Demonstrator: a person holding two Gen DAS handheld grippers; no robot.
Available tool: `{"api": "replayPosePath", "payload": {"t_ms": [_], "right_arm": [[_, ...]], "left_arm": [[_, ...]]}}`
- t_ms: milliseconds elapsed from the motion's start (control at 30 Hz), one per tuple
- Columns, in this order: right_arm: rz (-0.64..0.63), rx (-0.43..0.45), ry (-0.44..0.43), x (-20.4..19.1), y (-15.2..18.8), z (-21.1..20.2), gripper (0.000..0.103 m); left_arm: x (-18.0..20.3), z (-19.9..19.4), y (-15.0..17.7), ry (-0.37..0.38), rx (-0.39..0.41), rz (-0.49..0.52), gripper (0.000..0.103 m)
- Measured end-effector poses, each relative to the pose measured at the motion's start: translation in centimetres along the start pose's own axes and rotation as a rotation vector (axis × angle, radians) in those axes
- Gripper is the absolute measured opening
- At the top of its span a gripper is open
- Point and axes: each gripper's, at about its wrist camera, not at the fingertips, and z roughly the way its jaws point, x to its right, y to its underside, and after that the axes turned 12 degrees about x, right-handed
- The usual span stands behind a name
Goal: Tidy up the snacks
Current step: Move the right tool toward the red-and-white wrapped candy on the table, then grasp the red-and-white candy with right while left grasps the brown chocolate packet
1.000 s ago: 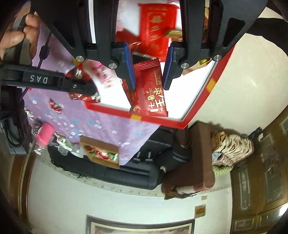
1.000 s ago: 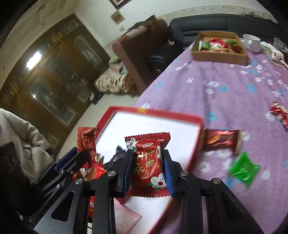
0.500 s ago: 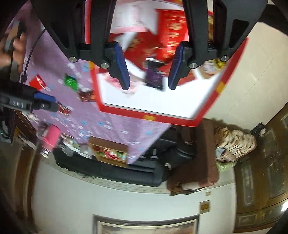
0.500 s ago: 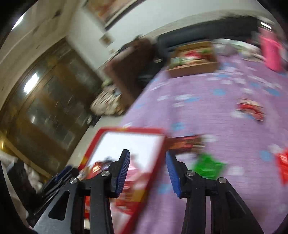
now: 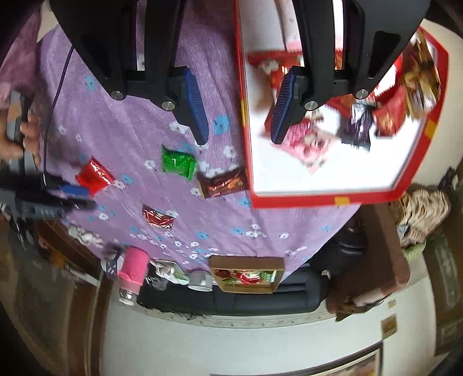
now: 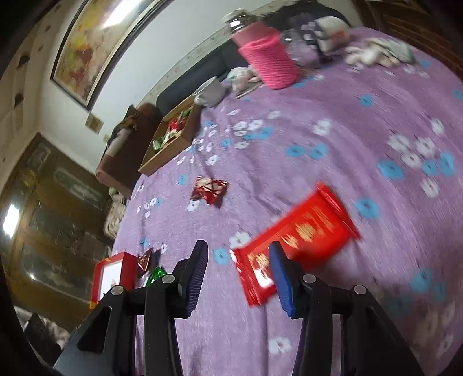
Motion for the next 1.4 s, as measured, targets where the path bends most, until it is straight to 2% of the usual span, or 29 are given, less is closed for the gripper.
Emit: {"api": "replayPosePath", "payload": {"t_ms": [133,167,200,233,367,533,633,667,700,733,800,933,1067,1200,1267,1367,1400], "right_arm": [[-0.133,-0.013,-0.005,-4.1,-1.6,3.2,0.052],[-0.160,-0.008,-0.002,-5.1,-1.9,4.2,0.053],[-0.196,-0.008,0.005,-6.1,-2.3,5.5,0.055],[-0.229,-0.010,0.019,-6.8,-2.7,6.7,0.056],[-0.357,-0.027,0.093,-8.3,-3.6,10.9,0.056],[-0.448,-0.105,0.118,-8.6,-3.2,14.1,0.055],[-0.490,-0.140,0.158,-8.2,-2.2,15.2,0.046],[-0.499,-0.157,0.163,-8.1,-1.8,15.4,0.031],[-0.535,-0.132,0.196,-8.2,-1.4,15.1,0.023],[-0.553,-0.128,0.206,-8.2,-1.0,14.9,0.023],[-0.520,-0.132,0.199,-7.8,-0.8,13.9,0.023],[-0.299,-0.169,0.114,-5.4,-1.0,11.6,0.023],[-0.234,-0.170,0.059,-4.1,-0.3,9.7,0.023],[-0.096,-0.188,-0.052,-1.8,-0.7,9.2,0.023],[-0.048,-0.200,-0.094,-1.0,-1.0,9.4,0.023],[-0.042,-0.206,-0.109,-0.8,-1.1,9.3,0.024],[-0.043,-0.206,-0.109,-0.9,-1.0,9.3,0.024]], "left_arm": [[-0.6,1.1,-2.3,-0.003,-0.009,0.066,0.045],[-0.8,1.5,-2.8,-0.002,-0.011,0.086,0.049],[-1.0,2.2,-3.5,0.007,-0.022,0.123,0.059],[-1.1,2.8,-4.0,0.017,-0.034,0.150,0.061],[-1.2,5.8,-5.6,0.097,-0.104,0.235,0.061],[-0.3,8.6,-6.3,0.171,-0.149,0.337,0.061],[0.8,10.2,-6.0,0.226,-0.180,0.410,0.061],[1.2,10.5,-5.9,0.236,-0.188,0.431,0.061],[1.6,10.9,-5.7,0.252,-0.197,0.455,0.061],[2.1,11.2,-5.4,0.272,-0.206,0.479,0.061],[3.1,11.8,-4.9,0.308,-0.233,0.540,0.061],[4.9,13.1,-4.0,0.317,-0.274,0.687,0.060],[5.6,15.0,-3.4,0.319,-0.345,0.806,0.060],[5.3,16.0,-3.9,0.369,-0.388,0.793,0.062],[4.8,16.5,-4.2,0.400,-0.408,0.755,0.061],[4.5,16.5,-4.2,0.443,-0.423,0.717,0.050],[4.6,16.5,-4.2,0.455,-0.431,0.705,0.039]]}}
